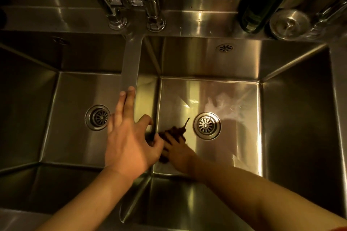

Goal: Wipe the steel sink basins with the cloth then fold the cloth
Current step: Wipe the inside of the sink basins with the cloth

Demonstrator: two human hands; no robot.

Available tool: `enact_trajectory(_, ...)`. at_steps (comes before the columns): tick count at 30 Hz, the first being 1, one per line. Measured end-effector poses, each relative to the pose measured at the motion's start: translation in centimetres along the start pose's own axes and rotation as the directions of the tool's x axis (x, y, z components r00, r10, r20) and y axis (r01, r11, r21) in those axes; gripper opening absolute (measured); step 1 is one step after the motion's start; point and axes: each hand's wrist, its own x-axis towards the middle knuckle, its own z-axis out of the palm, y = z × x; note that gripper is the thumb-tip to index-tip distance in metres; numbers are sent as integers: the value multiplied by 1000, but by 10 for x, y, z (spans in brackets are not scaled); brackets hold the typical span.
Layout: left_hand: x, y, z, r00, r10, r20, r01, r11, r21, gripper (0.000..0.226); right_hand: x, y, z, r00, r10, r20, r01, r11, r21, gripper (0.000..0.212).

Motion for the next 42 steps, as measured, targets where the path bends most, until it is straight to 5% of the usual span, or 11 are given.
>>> enact_trajectory(2,-1,0,0,1000,6,-12,-6,1000,-10,22,-18,-14,24,976,-193,98,200,978,-61,52)
enact_trajectory(7,-1,-2,1,1000,26,-17,-27,999,-28,24,-5,-1,21,907,-378,189,403,907,-121,48)
enact_trajectory(12,-1,-3,3,999,32,5,-32,999,-23,22,21,45,-11,877,-472,91,481,856,-190,50)
enact_trajectory(14,-1,-4,3,999,33,3,-33,999,-21,21,40,70,-33,900,-435,8,428,883,-195,46)
enact_trajectory(18,-1,-3,4,1000,23,3,-23,1000,-14,28,79,110,-87,989,-121,-81,113,989,-94,55)
enact_trajectory(21,-1,-3,5,1000,14,1,-14,1000,-17,29,93,123,-110,996,72,55,-67,994,-89,67)
enact_trajectory(25,-1,-2,6,1000,15,-13,-16,999,-29,28,109,129,-121,966,257,38,-258,966,10,71)
enact_trajectory(33,-2,-4,7,999,37,-26,-38,998,-48,30,112,135,-128,922,387,26,-388,919,62,77)
enact_trajectory(42,-1,-3,3,999,32,-33,-34,998,-49,26,-22,222,-97,851,504,-146,-503,863,47,78)
